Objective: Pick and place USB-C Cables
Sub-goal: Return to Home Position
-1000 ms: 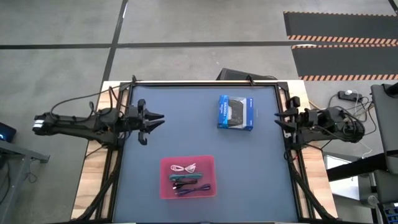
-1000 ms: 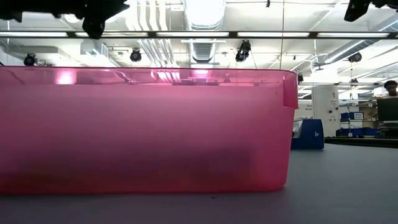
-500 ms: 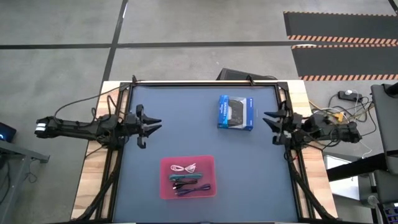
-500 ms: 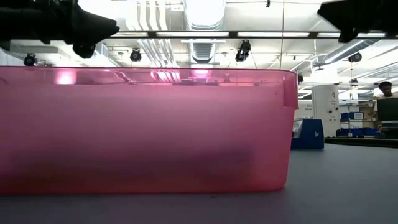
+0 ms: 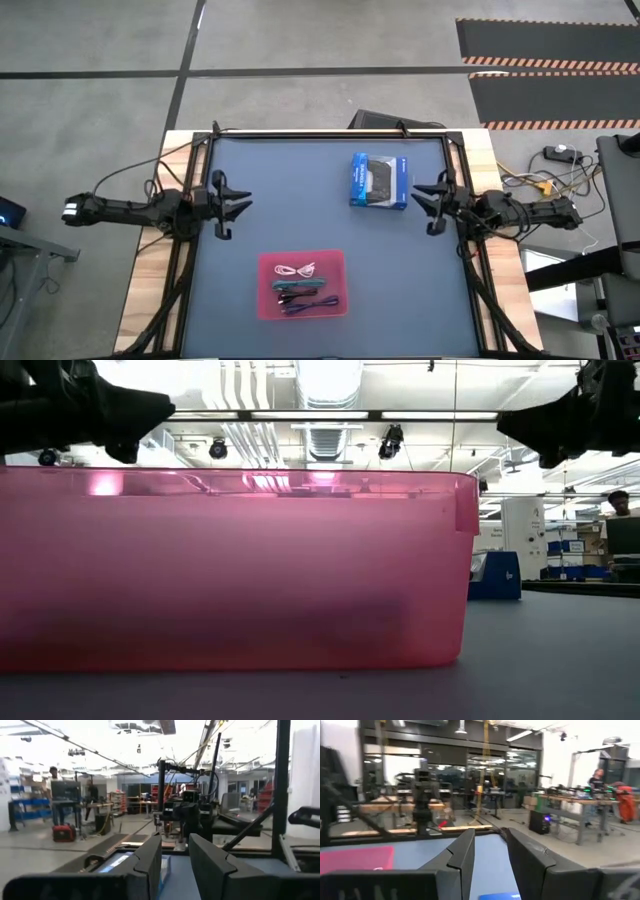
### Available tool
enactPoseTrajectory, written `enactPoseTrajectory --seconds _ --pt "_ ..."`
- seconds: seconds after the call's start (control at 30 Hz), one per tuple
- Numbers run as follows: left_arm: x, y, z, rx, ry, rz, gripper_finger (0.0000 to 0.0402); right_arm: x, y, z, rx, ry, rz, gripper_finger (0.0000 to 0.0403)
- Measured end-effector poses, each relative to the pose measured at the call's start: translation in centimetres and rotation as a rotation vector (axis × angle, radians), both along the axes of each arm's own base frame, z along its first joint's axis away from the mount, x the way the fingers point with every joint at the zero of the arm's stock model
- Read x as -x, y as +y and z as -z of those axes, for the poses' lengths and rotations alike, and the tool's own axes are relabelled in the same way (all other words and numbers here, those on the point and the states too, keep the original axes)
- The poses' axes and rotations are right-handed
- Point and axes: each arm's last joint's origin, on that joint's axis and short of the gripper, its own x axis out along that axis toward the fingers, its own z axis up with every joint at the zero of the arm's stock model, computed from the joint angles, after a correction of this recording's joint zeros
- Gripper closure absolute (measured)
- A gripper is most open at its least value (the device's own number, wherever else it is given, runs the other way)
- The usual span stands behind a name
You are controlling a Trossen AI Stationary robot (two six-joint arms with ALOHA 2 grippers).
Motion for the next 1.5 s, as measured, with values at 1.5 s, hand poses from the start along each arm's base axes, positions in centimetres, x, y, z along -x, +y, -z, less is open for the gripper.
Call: enactPoseTrajectory --seconds 1.5 --pt "-0.06 0.0 0.2 -0.032 0.014 -0.01 0.0318 -0.05 -0.3 0.25 -0.069 0.009 0.1 0.0298"
